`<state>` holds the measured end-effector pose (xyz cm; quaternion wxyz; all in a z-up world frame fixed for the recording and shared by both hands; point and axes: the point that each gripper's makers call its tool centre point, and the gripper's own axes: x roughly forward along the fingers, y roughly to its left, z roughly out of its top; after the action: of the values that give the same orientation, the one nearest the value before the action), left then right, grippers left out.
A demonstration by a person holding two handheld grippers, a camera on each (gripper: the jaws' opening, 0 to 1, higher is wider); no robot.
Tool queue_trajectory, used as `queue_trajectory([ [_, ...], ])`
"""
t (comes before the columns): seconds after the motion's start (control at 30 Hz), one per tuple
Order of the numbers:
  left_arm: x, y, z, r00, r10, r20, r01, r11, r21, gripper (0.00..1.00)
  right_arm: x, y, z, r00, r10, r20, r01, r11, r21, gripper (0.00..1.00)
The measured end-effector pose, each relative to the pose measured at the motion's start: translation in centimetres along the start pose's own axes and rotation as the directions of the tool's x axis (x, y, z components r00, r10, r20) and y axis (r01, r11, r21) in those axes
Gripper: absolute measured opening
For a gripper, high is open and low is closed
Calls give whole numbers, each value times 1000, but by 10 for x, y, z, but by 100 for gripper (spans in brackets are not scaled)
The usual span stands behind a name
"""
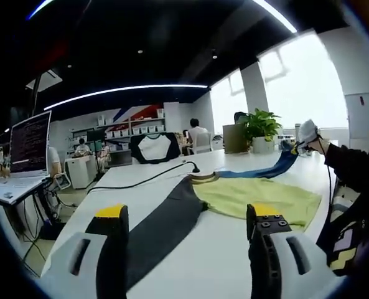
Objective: Fold the garment on the visible template until the final outline fits inside the template.
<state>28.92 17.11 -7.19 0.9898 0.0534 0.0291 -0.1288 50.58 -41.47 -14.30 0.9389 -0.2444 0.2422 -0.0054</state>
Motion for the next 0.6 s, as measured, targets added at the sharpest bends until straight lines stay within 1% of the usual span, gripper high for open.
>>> queue_trajectory([
  [0.1, 0, 2, 2, 1000, 5, 5, -5, 1000, 2, 82, 7, 3, -12, 1000, 4, -28, -5, 1000, 0, 0],
  [0.2, -1, 1, 1, 1000, 4, -1, -4, 1000, 8, 82, 14, -1, -21, 999, -2, -50, 2, 1000, -14, 0],
  [0.3, 0, 1, 1, 1000, 5, 1, -5, 1000, 4, 82, 17, 2, -28, 997, 17, -72, -17, 1000, 3, 0],
  [0.37, 1, 0, 0, 1000, 1, -3, -1, 1000, 4, 82, 18, 3, -30, 997, 20, -77, -20, 1000, 0, 0],
  [0.47, 0, -1, 1, 1000, -10, -1, 10, 1000, 0, 77, 19, 4, -33, 996, 21, -88, -22, 1000, -14, 0],
  [0.6, -1, 0, 1, 1000, -9, -1, 9, 1000, 3, 78, 21, 3, -35, 995, 21, -96, -23, 1000, -18, 1],
])
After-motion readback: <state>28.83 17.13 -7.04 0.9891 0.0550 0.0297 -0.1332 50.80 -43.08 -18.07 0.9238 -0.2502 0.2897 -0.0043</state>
